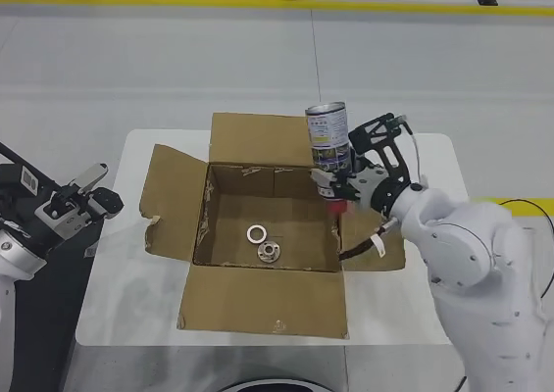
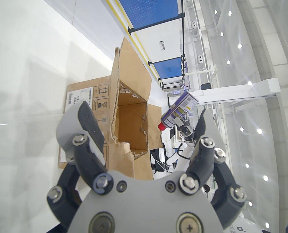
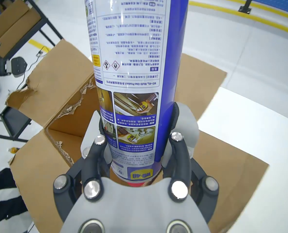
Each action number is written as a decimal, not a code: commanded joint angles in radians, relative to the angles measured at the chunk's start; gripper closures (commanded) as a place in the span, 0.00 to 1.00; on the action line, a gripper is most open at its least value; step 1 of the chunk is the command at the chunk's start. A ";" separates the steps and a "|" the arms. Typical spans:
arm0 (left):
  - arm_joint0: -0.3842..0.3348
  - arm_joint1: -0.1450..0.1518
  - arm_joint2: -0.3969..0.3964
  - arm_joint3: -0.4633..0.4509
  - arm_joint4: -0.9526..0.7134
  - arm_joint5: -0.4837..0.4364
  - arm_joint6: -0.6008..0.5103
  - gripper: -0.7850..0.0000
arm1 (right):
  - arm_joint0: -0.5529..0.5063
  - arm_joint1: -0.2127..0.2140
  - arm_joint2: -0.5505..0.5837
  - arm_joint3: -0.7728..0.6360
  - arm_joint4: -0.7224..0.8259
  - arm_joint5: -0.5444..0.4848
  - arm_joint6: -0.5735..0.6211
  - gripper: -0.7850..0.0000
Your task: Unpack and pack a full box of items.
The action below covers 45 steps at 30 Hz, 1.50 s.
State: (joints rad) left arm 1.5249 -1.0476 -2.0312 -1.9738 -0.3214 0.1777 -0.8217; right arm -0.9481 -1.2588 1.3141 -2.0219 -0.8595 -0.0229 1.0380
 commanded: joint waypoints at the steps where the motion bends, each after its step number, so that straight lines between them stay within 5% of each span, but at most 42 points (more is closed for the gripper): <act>1: 0.000 0.000 0.000 0.000 0.000 0.000 0.000 0.00 | -0.035 0.007 0.056 -0.038 -0.036 0.032 -0.013 1.00; 8: 0.000 0.000 0.000 0.000 0.000 0.000 0.000 0.00 | -0.095 0.024 0.208 -0.060 -0.147 0.134 0.002 1.00; 17: 0.000 0.000 0.000 0.000 0.000 0.000 0.000 0.00 | -0.039 0.044 0.300 0.187 -0.149 0.107 0.121 1.00; 31: 0.000 0.000 0.000 0.000 0.000 0.000 0.000 0.00 | 0.128 0.069 0.250 0.649 -0.181 0.010 0.331 1.00; 45: 0.000 0.000 0.000 0.000 0.000 0.000 0.000 0.00 | 0.158 0.079 0.210 0.778 -0.188 -0.001 0.293 0.93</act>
State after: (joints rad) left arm 1.5249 -1.0476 -2.0312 -1.9738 -0.3214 0.1777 -0.8217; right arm -0.7886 -1.1803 1.5260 -1.2460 -1.0488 -0.0229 1.3326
